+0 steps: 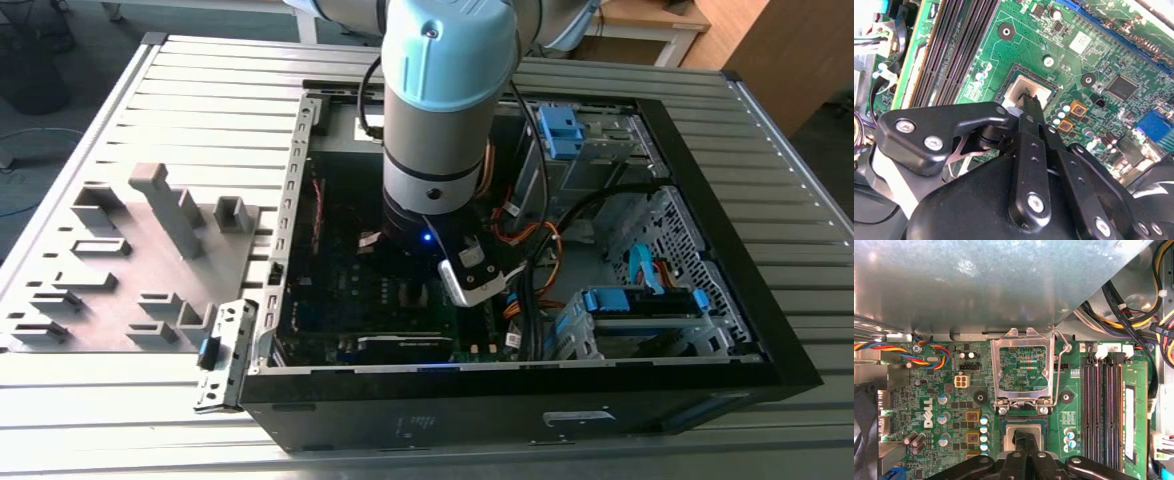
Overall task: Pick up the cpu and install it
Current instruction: 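Place the cpu into insertion slot, then close the cpu cover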
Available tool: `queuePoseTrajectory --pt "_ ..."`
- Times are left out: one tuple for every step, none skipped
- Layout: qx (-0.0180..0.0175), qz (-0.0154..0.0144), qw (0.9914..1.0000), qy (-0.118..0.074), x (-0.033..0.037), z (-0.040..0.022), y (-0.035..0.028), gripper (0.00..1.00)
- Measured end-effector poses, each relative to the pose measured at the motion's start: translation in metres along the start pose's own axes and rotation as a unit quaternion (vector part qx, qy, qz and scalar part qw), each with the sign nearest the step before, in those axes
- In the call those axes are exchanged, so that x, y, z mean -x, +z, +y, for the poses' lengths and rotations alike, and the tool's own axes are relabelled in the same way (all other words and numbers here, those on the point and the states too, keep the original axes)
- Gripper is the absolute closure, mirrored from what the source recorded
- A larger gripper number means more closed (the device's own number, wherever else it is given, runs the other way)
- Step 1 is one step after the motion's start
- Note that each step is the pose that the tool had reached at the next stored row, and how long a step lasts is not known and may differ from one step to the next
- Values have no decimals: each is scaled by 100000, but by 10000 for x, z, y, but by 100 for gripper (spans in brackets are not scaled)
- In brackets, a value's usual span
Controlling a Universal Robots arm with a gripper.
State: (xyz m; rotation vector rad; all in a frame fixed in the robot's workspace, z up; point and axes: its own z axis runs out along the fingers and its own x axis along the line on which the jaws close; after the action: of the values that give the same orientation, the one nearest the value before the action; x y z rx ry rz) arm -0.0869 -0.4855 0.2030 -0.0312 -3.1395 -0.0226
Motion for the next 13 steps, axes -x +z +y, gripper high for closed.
queuePoseTrajectory --pt "-26 12 100000 2 0 -1 -16 89" --pt "-12 3 100000 1 0 0 -28 89" --pt "13 -6 100000 0 0 1 -43 89" --pt "4 -2 100000 -1 0 1 -60 89" --pt "5 -2 100000 -1 0 1 -65 89" --pt "17 -8 100000 -2 0 1 -64 89" --pt "17 -6 100000 -1 0 1 -65 89" --pt "8 -5 100000 -1 0 1 -70 89" --pt "10 -6 100000 0 0 1 -75 89" --pt "11 -4 100000 -1 0 1 -75 89" --pt "10 -6 100000 -1 0 1 -76 89" --pt "7 -4 100000 -1 0 1 -76 89" --pt "11 -5 100000 -1 0 1 -76 89"
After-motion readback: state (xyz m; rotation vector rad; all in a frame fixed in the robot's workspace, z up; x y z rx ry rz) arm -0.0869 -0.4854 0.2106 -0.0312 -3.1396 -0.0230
